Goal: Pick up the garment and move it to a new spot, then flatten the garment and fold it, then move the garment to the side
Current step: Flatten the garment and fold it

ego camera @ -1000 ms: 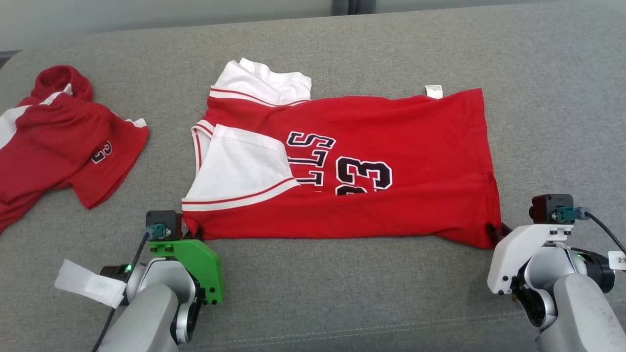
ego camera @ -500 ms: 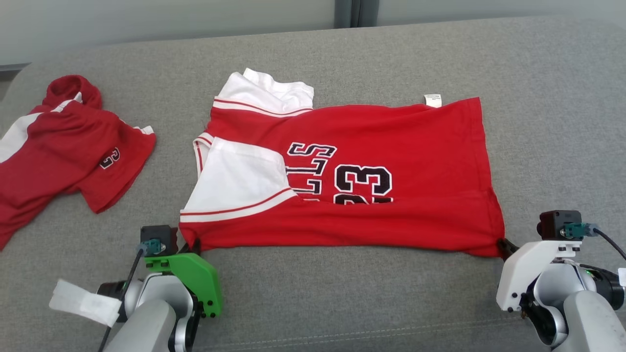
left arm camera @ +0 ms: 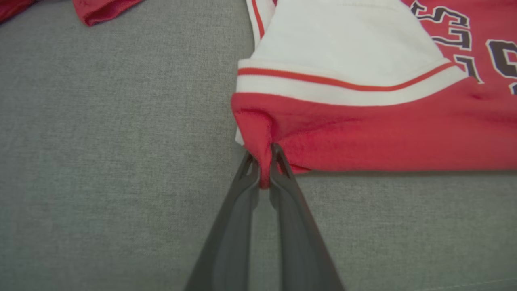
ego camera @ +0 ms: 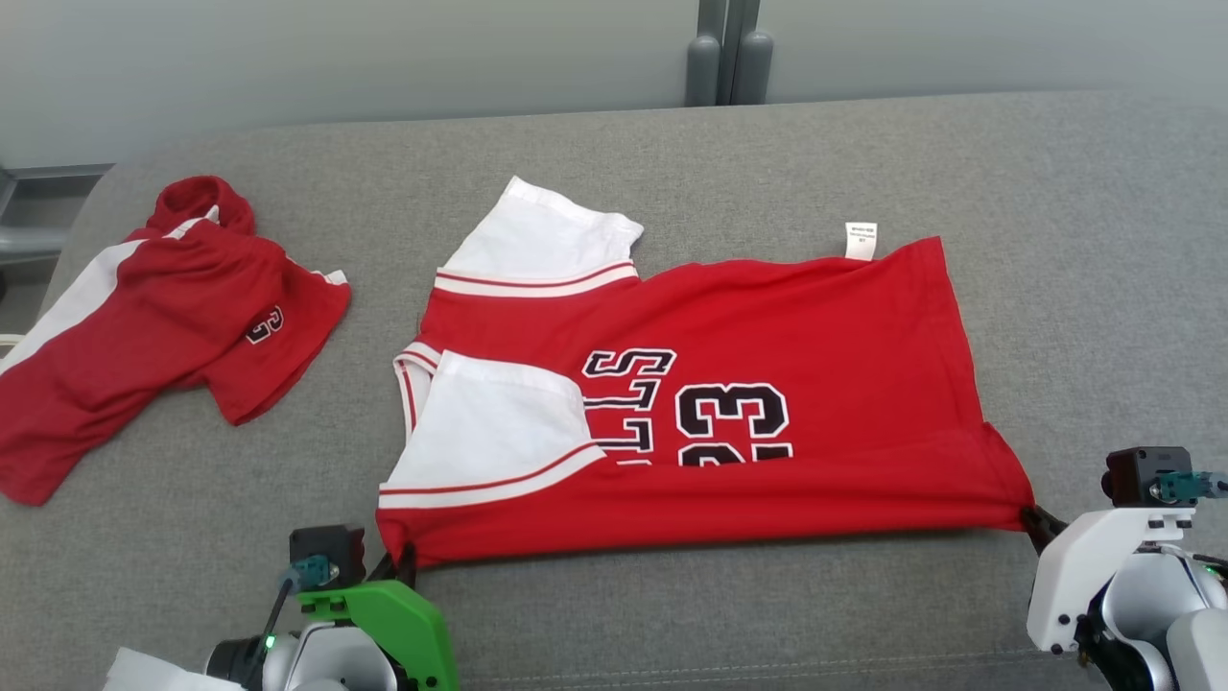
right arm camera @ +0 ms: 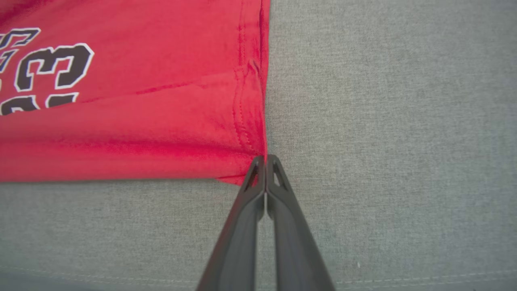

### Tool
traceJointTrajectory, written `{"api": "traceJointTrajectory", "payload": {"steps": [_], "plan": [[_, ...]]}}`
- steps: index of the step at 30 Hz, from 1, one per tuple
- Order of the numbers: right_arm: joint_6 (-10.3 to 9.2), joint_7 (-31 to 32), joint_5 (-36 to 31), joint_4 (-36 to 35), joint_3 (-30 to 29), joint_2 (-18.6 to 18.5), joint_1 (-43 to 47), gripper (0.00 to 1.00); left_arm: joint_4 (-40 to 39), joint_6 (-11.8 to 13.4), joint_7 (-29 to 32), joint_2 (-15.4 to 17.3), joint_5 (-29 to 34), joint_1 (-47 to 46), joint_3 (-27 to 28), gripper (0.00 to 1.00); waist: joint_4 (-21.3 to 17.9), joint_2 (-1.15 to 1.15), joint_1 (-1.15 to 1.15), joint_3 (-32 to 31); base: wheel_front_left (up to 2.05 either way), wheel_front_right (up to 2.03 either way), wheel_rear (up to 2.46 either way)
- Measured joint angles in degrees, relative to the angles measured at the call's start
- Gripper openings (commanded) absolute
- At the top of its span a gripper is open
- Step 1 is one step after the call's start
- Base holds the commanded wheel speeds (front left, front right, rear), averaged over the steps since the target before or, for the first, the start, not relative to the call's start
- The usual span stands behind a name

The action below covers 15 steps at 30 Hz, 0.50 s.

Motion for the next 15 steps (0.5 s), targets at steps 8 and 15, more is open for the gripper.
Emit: {"api": "traceJointTrajectory", "payload": {"steps": [8, 15], "plan": [[0.00, 3.2, 2.8, -3.3, 0.0, -1.0, 4.7, 0.00, -6.2, 2.1, 1.6, 1.8, 0.1, 5.2, -1.1, 0.00, 1.5, 0.00, 0.00, -2.0, 0.00, 0.00, 0.00], [-0.01, 5.9, 4.2, -6.1, -0.1, -0.3, 9.0, 0.00, -7.8, 2.9, 3.1, 3.1, 0.3, 7.9, -2.1, 0.00, 1.9, 0.00, 0.00, -3.7, 0.00, 0.00, 0.00]]}}
